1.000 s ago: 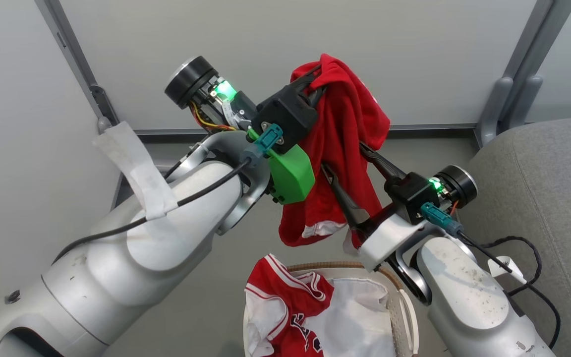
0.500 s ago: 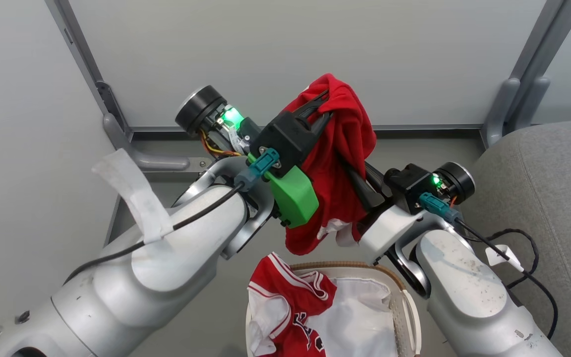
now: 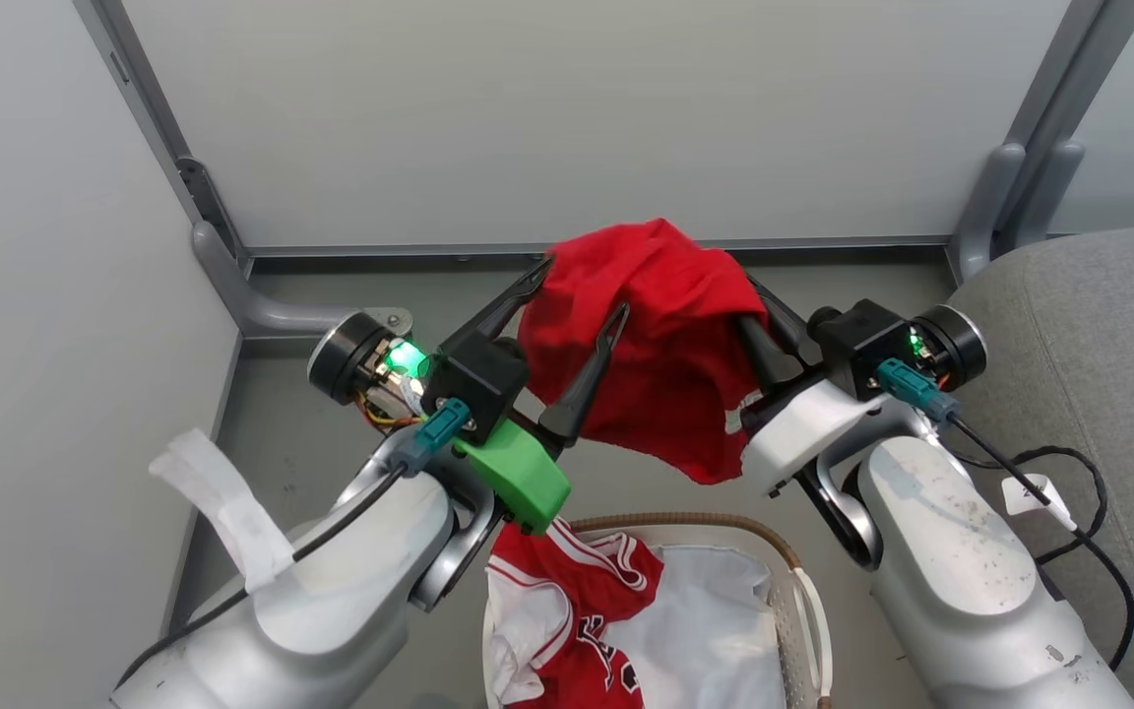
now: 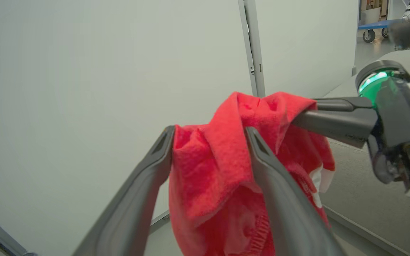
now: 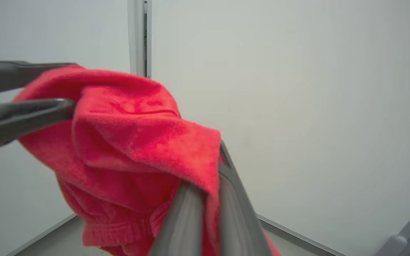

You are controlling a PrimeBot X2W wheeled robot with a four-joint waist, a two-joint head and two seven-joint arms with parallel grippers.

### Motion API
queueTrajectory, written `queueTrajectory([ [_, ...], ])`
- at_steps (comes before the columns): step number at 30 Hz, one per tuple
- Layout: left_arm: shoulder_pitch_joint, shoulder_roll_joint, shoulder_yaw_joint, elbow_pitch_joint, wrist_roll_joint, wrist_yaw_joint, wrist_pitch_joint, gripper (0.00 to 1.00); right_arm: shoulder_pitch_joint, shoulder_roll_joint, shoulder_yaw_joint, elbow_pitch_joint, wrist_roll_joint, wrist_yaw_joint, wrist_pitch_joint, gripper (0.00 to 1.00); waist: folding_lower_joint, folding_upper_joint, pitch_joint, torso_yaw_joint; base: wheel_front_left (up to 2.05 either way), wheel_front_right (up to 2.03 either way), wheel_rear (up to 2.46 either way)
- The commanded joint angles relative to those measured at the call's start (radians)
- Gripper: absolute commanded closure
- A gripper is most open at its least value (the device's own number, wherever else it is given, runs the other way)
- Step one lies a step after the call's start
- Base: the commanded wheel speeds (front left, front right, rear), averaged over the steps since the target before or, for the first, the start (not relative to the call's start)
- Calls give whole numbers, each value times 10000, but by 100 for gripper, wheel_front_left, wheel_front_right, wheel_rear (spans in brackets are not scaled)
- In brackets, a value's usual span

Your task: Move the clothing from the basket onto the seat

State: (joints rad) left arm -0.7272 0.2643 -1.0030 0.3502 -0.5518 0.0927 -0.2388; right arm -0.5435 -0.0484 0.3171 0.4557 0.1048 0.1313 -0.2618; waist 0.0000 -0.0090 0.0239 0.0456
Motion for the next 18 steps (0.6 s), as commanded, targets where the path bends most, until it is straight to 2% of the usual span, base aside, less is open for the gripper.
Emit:
queueTrajectory([
  [1,318,11,100,93,45,73,-122,0,64,-37,-126,-81,-86,-10,-49,100,0,90,12,-15,0,0,0],
  [6,1260,-251,560,259,-14,67,-267,0,103,-39,-574,-139,-271,-10,-49,100,0,90,78,-52,0,0,0],
  [18,2932,-727,1970,316,817,-529,-270,0,195,-37,-1183,-292,-656,-10,-49,100,0,90,397,-283,0,0,0],
])
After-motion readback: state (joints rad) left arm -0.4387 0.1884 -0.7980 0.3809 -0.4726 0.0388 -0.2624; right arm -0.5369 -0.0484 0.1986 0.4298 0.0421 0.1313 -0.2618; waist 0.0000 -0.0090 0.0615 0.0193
